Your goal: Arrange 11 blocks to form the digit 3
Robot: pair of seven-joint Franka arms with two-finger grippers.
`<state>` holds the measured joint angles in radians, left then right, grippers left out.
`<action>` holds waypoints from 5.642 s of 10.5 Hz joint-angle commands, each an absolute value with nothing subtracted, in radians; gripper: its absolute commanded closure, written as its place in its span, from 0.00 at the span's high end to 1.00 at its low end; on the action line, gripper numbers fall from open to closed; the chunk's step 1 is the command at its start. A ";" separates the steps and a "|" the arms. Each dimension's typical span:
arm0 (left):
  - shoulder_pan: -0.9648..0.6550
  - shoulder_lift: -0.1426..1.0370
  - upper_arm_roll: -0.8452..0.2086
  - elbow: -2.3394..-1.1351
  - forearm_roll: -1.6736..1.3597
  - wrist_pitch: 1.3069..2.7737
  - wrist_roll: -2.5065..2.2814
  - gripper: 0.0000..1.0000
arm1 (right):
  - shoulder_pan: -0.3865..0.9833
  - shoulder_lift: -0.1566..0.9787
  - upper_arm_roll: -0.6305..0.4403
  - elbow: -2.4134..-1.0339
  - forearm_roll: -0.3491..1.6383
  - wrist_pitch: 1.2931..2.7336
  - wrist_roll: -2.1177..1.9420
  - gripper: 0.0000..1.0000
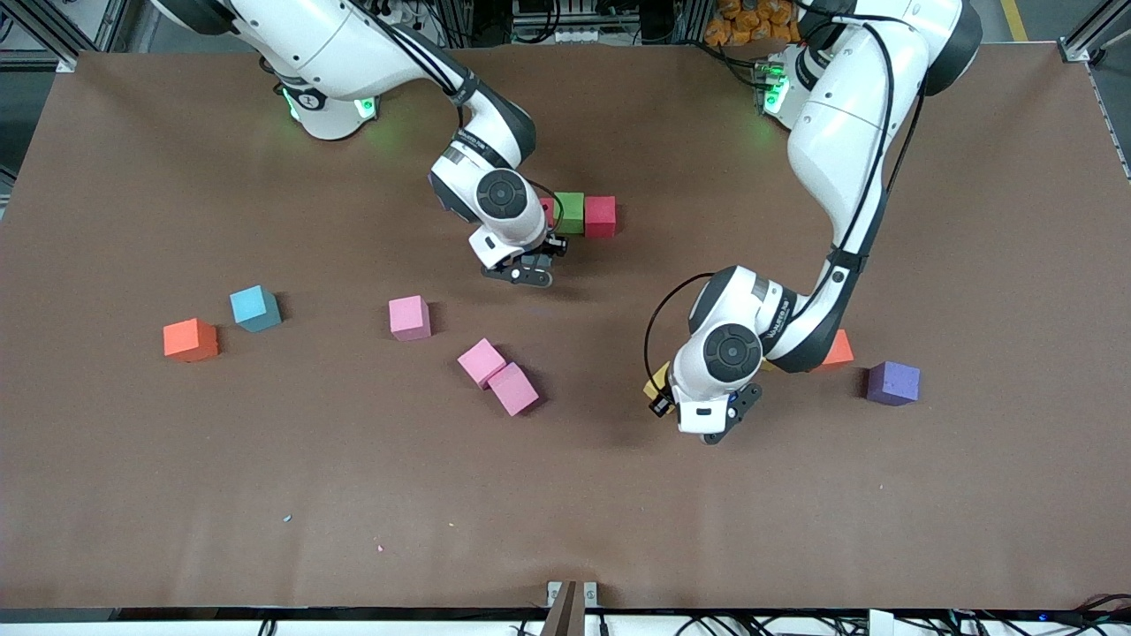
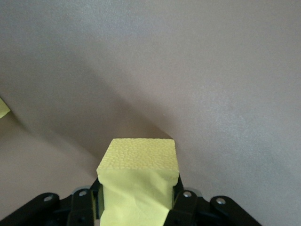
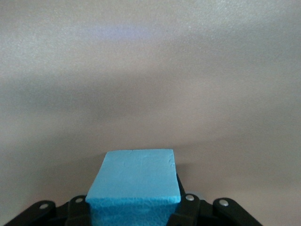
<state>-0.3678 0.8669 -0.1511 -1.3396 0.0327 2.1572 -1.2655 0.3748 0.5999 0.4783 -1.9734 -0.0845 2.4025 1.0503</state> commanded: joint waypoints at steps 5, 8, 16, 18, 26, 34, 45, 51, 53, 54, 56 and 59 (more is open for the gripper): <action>-0.368 0.870 -0.144 -1.327 0.048 2.154 -1.312 0.00 | 0.359 0.583 0.497 -1.999 -0.092 2.416 1.040 0.43; -0.368 0.868 -0.144 -1.327 0.049 2.154 -1.310 0.00 | 0.364 0.583 0.497 -1.999 -0.092 2.427 1.040 0.65; -0.368 0.868 -0.144 -1.325 0.049 2.154 -1.298 0.00 | 0.370 0.575 0.497 -2.011 -0.101 2.410 0.895 0.97; -0.368 0.868 -0.144 -1.325 0.049 2.154 -1.296 0.00 | 0.367 0.572 0.500 -2.011 -0.101 2.385 0.847 0.97; -0.368 0.870 -0.144 -1.327 0.049 2.154 -1.298 0.00 | 0.364 0.574 0.500 -2.010 -0.101 2.373 0.766 0.96; -0.368 0.870 -0.143 -1.327 0.052 2.154 -1.296 0.00 | 0.351 0.574 0.509 -1.991 -0.091 2.365 0.756 0.95; -0.371 0.870 -0.143 -1.327 0.052 2.154 -1.298 0.00 | 0.298 0.526 0.546 -1.809 0.009 2.028 0.659 0.95; -0.368 0.868 -0.143 -1.327 0.054 2.154 -1.298 0.00 | 0.256 0.343 0.540 -2.044 0.014 2.066 0.504 0.97; -0.370 0.870 -0.143 -1.327 0.054 2.154 -1.298 0.00 | 0.255 0.299 0.540 -2.184 0.014 2.210 0.489 0.97; -0.368 0.868 -0.143 -1.327 0.054 2.154 -1.296 0.00 | 0.255 0.304 0.540 -2.216 0.014 2.265 0.489 0.97; -0.370 0.870 -0.143 -1.327 0.054 2.154 -1.298 0.00 | 0.256 0.308 0.540 -2.325 0.014 2.427 0.489 0.97; -0.370 0.870 -0.143 -1.327 0.054 2.154 -1.296 0.00 | 0.255 0.317 0.538 -2.350 0.014 2.483 0.479 0.97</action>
